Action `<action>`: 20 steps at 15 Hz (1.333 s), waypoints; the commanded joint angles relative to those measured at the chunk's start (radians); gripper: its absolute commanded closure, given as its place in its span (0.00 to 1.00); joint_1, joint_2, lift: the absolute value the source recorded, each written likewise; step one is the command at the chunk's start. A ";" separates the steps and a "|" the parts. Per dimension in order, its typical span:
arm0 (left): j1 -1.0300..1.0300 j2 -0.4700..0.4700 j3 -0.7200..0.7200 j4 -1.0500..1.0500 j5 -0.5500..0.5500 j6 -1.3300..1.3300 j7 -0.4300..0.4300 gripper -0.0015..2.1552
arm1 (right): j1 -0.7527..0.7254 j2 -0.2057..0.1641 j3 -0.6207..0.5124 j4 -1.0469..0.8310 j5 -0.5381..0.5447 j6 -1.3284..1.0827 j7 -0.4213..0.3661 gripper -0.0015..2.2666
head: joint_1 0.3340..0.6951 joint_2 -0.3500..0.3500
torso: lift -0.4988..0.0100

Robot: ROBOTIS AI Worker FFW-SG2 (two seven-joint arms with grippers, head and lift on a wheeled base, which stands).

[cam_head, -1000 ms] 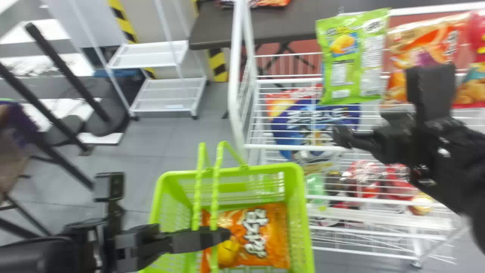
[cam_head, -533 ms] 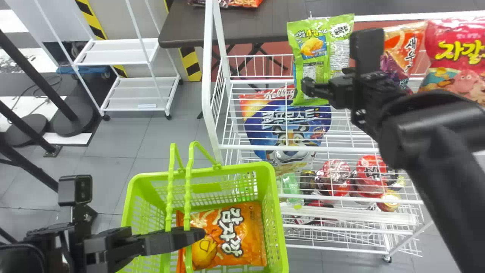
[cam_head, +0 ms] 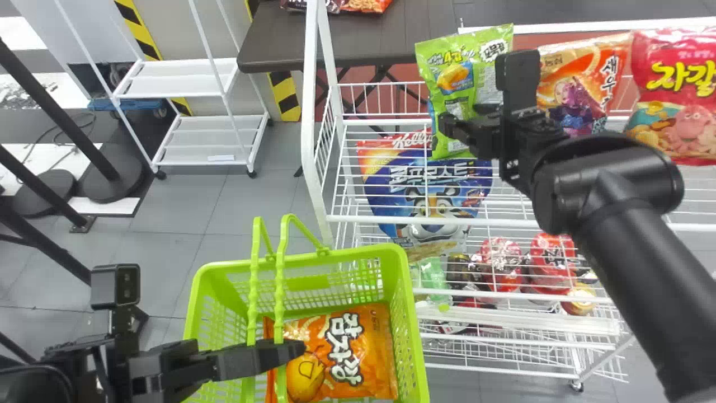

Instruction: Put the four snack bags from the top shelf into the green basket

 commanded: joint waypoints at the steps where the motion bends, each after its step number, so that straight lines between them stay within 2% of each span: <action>1: -0.002 0.000 0.000 0.001 0.000 0.000 -0.010 1.00 | 0.068 -0.001 0.000 -0.099 -0.003 -0.001 -0.004 0.98 | 1.00 0.71 | 0.98; 4: -0.001 0.000 0.000 0.006 0.000 0.000 -0.010 1.00 | 0.106 -0.001 -0.010 -0.147 0.003 -0.004 -0.007 0.99 | 1.00 0.73 | 0.98; 6: -0.001 0.000 0.000 0.006 0.000 0.000 -0.010 1.00 | 0.160 -0.008 -0.019 -0.244 0.003 0.002 -0.007 0.99 | 1.00 0.73 | 0.98; 10: 0.001 0.002 0.003 0.004 0.001 0.003 -0.010 1.00 | 0.335 -0.027 -0.073 -0.618 -0.011 0.162 -0.004 0.99 | 1.00 0.74 | 0.98; 12: 0.001 0.000 0.003 0.004 0.003 0.003 -0.010 1.00 | 0.456 -0.029 -0.091 -0.843 -0.054 0.291 0.004 0.99 | 1.00 0.73 | 0.98; 15: -0.004 -0.001 0.002 -0.001 0.001 0.003 -0.010 1.00 | 0.603 -0.046 -0.040 -1.106 -0.100 0.508 0.009 0.99 | 1.00 0.76 | 0.98; 18: -0.008 -0.003 0.000 -0.002 0.000 0.003 -0.010 1.00 | 0.682 -0.067 0.061 -1.218 -0.121 0.665 0.009 0.99 | 1.00 0.88 | 0.98; 20: -0.010 -0.004 0.000 -0.002 0.000 0.003 -0.010 1.00 | 0.691 -0.078 0.121 -1.228 -0.160 0.754 0.016 0.99 | 1.00 0.98 | 0.98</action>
